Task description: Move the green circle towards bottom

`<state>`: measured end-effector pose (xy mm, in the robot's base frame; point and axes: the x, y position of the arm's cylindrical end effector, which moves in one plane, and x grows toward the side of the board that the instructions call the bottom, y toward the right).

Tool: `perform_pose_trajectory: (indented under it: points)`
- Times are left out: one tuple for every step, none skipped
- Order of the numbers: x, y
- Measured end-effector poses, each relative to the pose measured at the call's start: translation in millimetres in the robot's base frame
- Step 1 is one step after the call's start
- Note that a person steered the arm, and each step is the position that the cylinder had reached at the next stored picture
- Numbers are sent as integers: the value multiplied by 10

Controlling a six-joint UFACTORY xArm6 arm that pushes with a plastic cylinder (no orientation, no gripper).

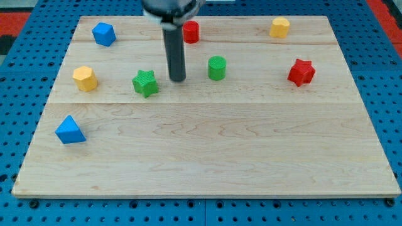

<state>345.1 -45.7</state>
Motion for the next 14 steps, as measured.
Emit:
perform_pose_trajectory:
  points:
    - [-469, -180]
    - [-543, 727]
    - [-151, 881]
    - [311, 549]
    - [773, 457]
    - [1156, 541]
    - [1693, 210]
    - [1892, 148]
    - [1417, -204]
    - [1416, -953]
    - [1342, -1216]
    - [1557, -1607]
    - [1722, -1543]
    - [1135, -1542]
